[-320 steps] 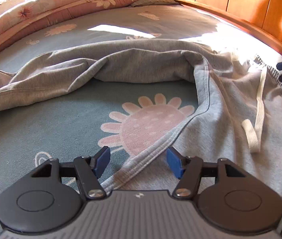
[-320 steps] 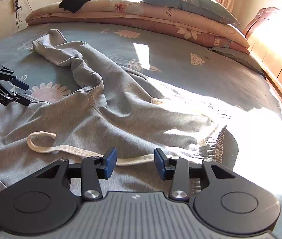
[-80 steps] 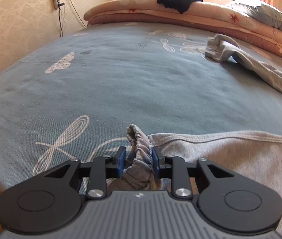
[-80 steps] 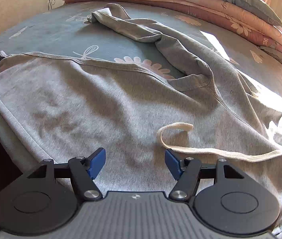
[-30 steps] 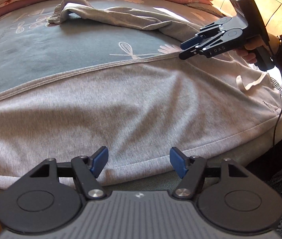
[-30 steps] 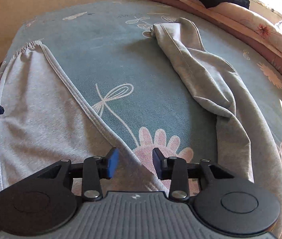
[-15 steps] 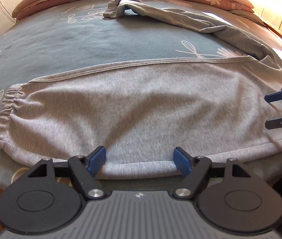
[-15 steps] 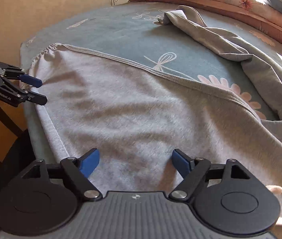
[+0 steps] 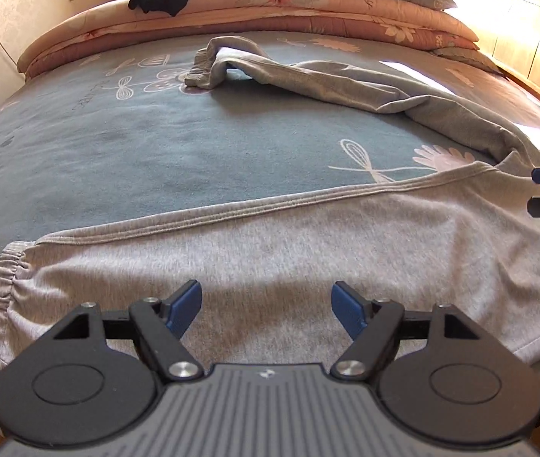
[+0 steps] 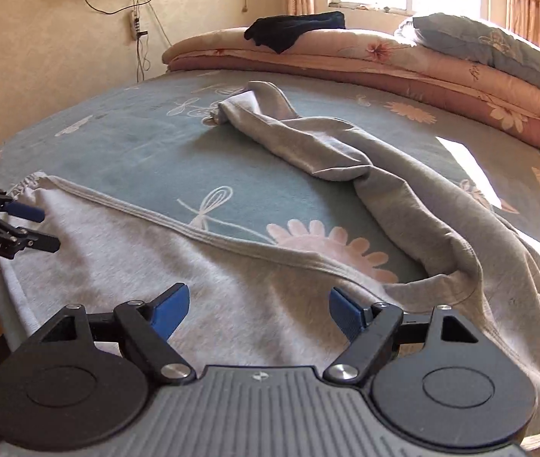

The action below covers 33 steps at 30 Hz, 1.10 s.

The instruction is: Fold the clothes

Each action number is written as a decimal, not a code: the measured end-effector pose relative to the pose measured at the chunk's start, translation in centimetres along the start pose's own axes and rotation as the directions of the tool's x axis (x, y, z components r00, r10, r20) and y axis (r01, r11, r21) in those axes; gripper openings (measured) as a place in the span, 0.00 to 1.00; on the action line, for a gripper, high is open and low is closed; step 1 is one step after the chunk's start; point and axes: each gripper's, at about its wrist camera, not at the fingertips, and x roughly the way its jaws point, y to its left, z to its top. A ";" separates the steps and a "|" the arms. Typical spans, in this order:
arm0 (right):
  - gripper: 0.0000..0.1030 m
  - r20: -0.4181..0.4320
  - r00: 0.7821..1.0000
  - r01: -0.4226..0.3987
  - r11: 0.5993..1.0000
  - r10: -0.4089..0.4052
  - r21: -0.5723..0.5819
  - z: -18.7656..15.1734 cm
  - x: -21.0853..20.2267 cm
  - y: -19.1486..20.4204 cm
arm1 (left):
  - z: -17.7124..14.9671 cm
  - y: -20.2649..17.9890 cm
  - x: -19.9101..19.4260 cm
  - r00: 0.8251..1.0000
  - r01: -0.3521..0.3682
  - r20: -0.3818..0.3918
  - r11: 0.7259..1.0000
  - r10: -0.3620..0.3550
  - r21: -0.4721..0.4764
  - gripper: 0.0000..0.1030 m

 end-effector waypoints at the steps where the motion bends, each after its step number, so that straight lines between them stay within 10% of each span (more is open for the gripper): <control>1: 0.82 0.000 1.000 0.018 1.000 -0.018 0.007 0.2 1.0 -0.6 | -0.1 0.3 0.4 1.000 -0.007 -0.017 1.000 0.006 -0.018 0.73; 13: 0.85 -0.075 0.997 -0.014 0.999 0.017 0.048 1.7 7.9 -3.7 | -2.2 3.1 -1.4 0.989 -0.119 -0.094 0.991 0.113 -0.065 0.75; 25: 0.69 -0.128 0.991 0.009 0.951 0.033 0.309 0.3 2.8 -12.9 | 2.7 -4.5 -0.6 0.984 0.176 0.002 0.982 -0.176 0.062 0.75; 33: 0.67 -0.120 0.993 0.046 0.947 -0.007 0.319 1.4 7.5 -14.7 | 2.6 -6.2 3.3 0.981 0.161 -0.121 0.983 -0.150 0.088 0.75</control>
